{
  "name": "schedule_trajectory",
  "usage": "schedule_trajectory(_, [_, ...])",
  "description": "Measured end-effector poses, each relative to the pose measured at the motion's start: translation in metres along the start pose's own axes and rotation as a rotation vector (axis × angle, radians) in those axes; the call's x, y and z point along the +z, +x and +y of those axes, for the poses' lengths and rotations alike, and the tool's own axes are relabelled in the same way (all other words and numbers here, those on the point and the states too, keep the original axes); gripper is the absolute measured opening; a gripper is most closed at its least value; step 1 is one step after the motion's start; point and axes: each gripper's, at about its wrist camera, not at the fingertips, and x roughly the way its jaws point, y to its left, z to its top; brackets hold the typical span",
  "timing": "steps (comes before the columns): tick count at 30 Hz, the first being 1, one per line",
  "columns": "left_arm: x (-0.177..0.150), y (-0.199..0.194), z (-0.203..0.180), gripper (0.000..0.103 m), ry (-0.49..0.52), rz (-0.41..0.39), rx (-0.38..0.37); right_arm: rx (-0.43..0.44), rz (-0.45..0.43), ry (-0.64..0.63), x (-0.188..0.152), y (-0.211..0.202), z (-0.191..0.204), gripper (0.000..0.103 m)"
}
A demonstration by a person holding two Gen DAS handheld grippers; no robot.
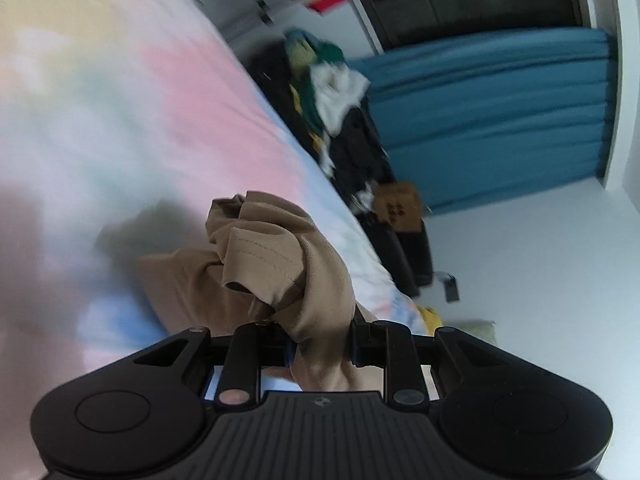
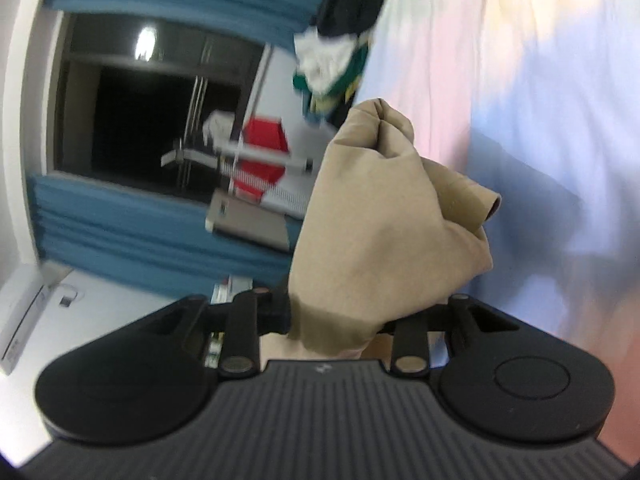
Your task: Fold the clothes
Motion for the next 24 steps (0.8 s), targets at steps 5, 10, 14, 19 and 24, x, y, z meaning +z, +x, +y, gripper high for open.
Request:
schedule_trajectory(5, [0.014,0.114,-0.058,0.026,0.042,0.084,-0.057,-0.049,-0.133,-0.057,0.102,-0.010,0.010,0.035])
schedule_trajectory(10, [0.008,0.211,-0.077,0.026,0.125,0.120,-0.067,-0.063,-0.254,-0.123,0.175,-0.006,-0.018,0.035])
schedule_trajectory(14, [-0.008,0.267,-0.052,0.026,0.183,0.174,0.001,-0.126,-0.287,-0.137,0.197,0.010,-0.065,0.035])
schedule_trajectory(19, [-0.030,0.279,0.015,0.026,0.237,0.247,0.028,-0.192,-0.221,-0.086,0.183,0.017,-0.130,0.035])
schedule_trajectory(24, [-0.058,0.264,0.075,0.026,0.287,0.282,0.070,-0.217,-0.153,-0.046,0.132,0.001,-0.182,0.035])
